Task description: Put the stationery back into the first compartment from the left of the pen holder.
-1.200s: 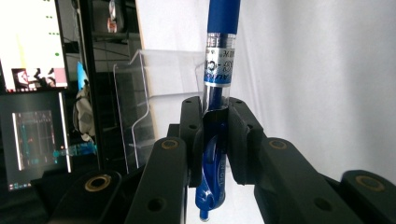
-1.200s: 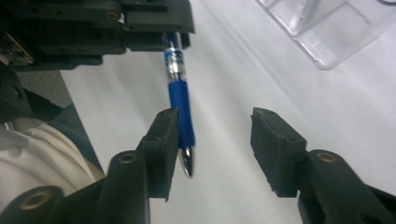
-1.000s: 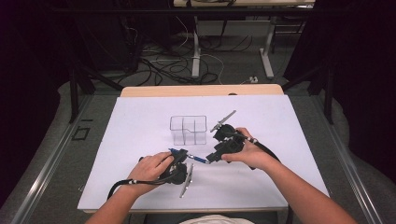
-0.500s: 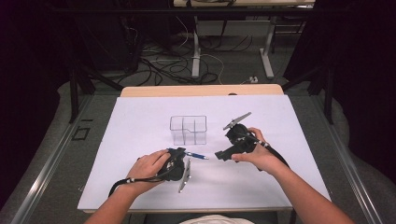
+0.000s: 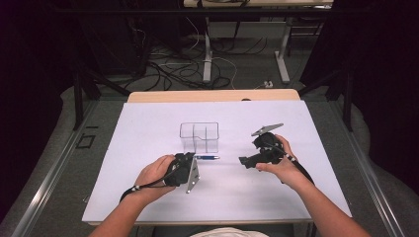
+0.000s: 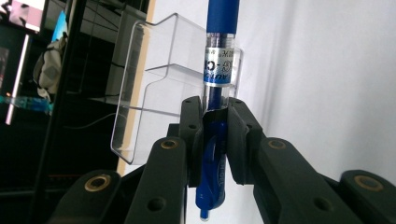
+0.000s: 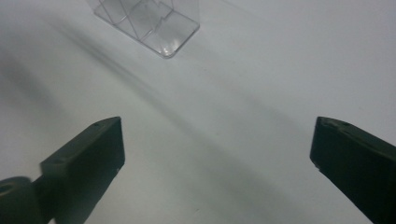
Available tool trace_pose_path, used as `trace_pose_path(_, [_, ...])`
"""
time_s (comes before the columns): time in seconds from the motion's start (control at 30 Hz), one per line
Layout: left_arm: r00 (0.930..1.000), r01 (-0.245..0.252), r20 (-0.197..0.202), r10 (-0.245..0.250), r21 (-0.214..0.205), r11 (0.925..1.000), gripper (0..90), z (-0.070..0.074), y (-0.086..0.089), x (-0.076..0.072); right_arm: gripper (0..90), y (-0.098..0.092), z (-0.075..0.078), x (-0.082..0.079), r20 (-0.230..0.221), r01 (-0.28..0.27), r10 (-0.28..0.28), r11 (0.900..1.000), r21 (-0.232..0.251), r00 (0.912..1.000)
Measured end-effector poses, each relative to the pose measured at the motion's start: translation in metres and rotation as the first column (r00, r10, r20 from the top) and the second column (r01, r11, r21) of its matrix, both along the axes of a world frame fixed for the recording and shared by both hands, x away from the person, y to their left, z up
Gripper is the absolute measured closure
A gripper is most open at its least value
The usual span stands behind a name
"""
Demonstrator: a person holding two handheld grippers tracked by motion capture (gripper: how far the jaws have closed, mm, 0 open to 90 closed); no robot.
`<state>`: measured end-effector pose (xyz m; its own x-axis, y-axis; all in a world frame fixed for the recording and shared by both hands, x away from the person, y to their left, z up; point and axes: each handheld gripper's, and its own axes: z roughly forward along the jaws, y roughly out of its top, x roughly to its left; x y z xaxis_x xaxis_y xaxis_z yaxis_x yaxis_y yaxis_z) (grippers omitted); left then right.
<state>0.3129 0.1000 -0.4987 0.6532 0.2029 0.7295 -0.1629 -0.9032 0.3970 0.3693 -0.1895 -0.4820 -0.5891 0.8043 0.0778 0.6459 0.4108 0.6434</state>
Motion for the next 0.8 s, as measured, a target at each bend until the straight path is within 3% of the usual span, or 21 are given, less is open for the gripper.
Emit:
trace_pose_path(0.1, [0.9999, -0.008, -0.014, 0.008, -0.033, 0.9994, 78.5, 0.005, 0.001, 0.003, 0.0, -0.004, -0.004, 0.000, 0.013, 0.011, -0.011, 0.9999, -0.008, 0.9998])
trace_pose_path(0.13, [0.9993, -0.022, -0.031, 0.020, -0.073, 0.9971, 78.5, 0.009, 0.003, 0.005, 0.0, -0.005, -0.006, 0.000, 0.023, 0.024, -0.024, 0.9996, -0.012, 0.9995])
trace_pose_path(0.23, [0.9980, -0.032, -0.058, 0.024, -0.135, 0.9903, 78.5, 0.016, 0.005, 0.009, 0.0, -0.007, -0.009, 0.000, 0.050, 0.028, -0.026, 0.9991, -0.030, 0.9984])
trace_pose_path(0.3, [0.9982, -0.031, -0.055, 0.023, -0.150, 0.9882, 78.5, 0.018, 0.005, 0.011, 0.0, -0.009, -0.011, 0.000, 0.050, 0.031, -0.029, 0.9991, -0.029, 0.9983])
trace_pose_path(0.33, [0.9967, -0.051, -0.073, 0.038, -0.188, 0.9808, 78.5, 0.022, 0.007, 0.014, 0.0, -0.009, -0.011, 0.000, 0.051, 0.035, -0.034, 0.9992, -0.020, 0.9981])
trace_pose_path(0.37, [0.9967, -0.051, -0.073, 0.038, -0.188, 0.9808, 78.5, 0.022, 0.007, 0.014, 0.0, -0.010, -0.011, 0.000, 0.053, 0.035, -0.034, 0.9992, -0.018, 0.9980])
trace_pose_path(0.4, [0.9954, -0.063, -0.085, 0.045, -0.223, 0.9728, 78.5, 0.026, 0.009, 0.019, 0.0, -0.011, -0.011, 0.000, 0.056, 0.039, -0.038, 0.9992, -0.011, 0.9977])
trace_pose_path(0.43, [0.9954, -0.063, -0.085, 0.045, -0.223, 0.9728, 78.5, 0.026, 0.009, 0.019, 0.0, -0.011, -0.011, -0.001, 0.057, 0.040, -0.040, 0.9992, -0.008, 0.9976])
trace_pose_path(0.47, [0.9923, -0.083, -0.111, 0.054, -0.274, 0.9581, 78.5, 0.029, 0.011, 0.023, 0.0, -0.012, -0.012, -0.001, 0.058, 0.046, -0.046, 0.9989, 0.004, 0.9972])
trace_pose_path(0.5, [0.9923, -0.083, -0.111, 0.054, -0.274, 0.9581, 78.5, 0.029, 0.011, 0.023, 0.0, -0.012, -0.012, -0.002, 0.054, 0.054, -0.054, 0.9985, 0.010, 0.9971])
trace_pose_path(0.53, [0.9888, -0.103, -0.136, 0.062, -0.320, 0.9419, 78.5, 0.032, 0.013, 0.027, 0.0, -0.013, -0.012, -0.002, 0.059, 0.055, -0.056, 0.9983, 0.016, 0.9967])
trace_pose_path(0.6, [0.9855, -0.117, -0.158, 0.063, -0.362, 0.9248, 78.5, 0.035, 0.014, 0.032, 0.0, -0.013, -0.013, -0.002, 0.068, 0.064, -0.066, 0.9977, 0.019, 0.9956])
trace_pose_path(0.63, [0.9855, -0.117, -0.158, 0.063, -0.362, 0.9248, 78.5, 0.035, 0.014, 0.032, 0.0, -0.013, -0.014, -0.002, 0.072, 0.066, -0.068, 0.9975, 0.024, 0.9951])
trace_pose_path(0.67, [0.9813, -0.135, -0.180, 0.067, -0.398, 0.9074, 78.5, 0.038, 0.016, 0.037, 0.0, -0.013, -0.014, -0.002, 0.073, 0.067, -0.069, 0.9974, 0.024, 0.9949])
trace_pose_path(0.73, [0.9769, -0.155, -0.201, 0.073, -0.434, 0.8875, 78.5, 0.041, 0.017, 0.041, 0.0, -0.013, -0.015, -0.002, 0.080, 0.071, -0.073, 0.9973, 0.020, 0.9942])
trace_pose_path(0.77, [0.9769, -0.155, -0.201, 0.073, -0.434, 0.8875, 78.6, 0.041, 0.017, 0.041, 0.0, -0.013, -0.015, -0.002, 0.081, 0.071, -0.072, 0.9973, 0.021, 0.9941])
trace_pose_path(0.8, [0.9719, -0.172, -0.224, 0.072, -0.469, 0.8662, 78.6, 0.044, 0.019, 0.046, 0.0, -0.013, -0.015, -0.002, 0.079, 0.074, -0.076, 0.9969, 0.025, 0.9940])
